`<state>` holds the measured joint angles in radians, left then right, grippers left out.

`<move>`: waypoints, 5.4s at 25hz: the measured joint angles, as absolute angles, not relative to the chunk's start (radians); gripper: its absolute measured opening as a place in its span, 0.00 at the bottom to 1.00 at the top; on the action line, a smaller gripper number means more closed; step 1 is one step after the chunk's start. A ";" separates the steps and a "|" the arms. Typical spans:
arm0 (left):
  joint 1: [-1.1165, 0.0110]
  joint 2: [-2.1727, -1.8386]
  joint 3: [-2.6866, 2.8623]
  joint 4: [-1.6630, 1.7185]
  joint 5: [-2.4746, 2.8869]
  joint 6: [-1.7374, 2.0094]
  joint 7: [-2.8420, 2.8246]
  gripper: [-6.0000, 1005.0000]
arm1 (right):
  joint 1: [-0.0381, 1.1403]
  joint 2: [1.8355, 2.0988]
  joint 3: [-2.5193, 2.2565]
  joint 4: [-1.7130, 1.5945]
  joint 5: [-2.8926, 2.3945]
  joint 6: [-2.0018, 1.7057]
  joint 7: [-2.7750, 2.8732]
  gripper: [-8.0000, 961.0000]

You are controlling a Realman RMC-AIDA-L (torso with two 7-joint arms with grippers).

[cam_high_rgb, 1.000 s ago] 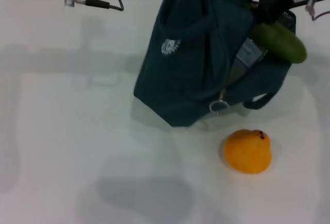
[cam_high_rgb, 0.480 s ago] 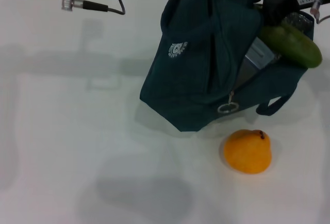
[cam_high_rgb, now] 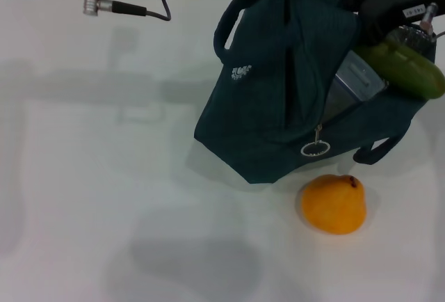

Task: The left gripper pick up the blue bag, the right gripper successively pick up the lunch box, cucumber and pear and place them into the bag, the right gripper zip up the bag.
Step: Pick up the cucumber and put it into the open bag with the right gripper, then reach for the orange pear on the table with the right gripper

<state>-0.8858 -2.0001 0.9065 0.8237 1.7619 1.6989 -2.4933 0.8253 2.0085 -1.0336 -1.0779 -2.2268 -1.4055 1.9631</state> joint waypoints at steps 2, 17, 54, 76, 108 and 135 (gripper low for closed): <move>-0.886 -2.000 0.907 0.824 1.761 1.698 -2.493 0.05 | 0.825 2.008 -1.030 -1.078 -2.228 -1.405 1.964 0.61; -0.894 -2.002 0.894 0.798 1.760 1.682 -2.495 0.05 | 0.848 2.005 -1.023 -1.088 -2.184 -1.364 2.009 0.59; -0.880 -2.030 0.900 0.771 1.772 1.639 -2.481 0.05 | 0.792 2.001 -0.906 -1.048 -2.060 -1.472 1.990 0.59; -0.899 -2.035 0.941 0.757 1.764 1.663 -2.520 0.05 | 0.783 2.011 -0.921 -0.890 -1.913 -1.246 1.946 0.52; -0.907 -1.986 0.919 0.710 1.716 1.583 -2.515 0.05 | 0.718 1.905 -0.806 -0.913 -1.892 -1.506 1.949 0.06; -0.912 -1.977 0.921 0.710 1.727 1.495 -2.504 0.05 | 0.600 1.885 -0.741 -0.920 -1.806 -1.662 1.803 0.41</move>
<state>-0.9123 -1.9774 0.9215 0.7102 1.7267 1.4949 -2.5038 0.5999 1.8847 -0.7406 -0.9199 -1.8062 -1.6617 1.8026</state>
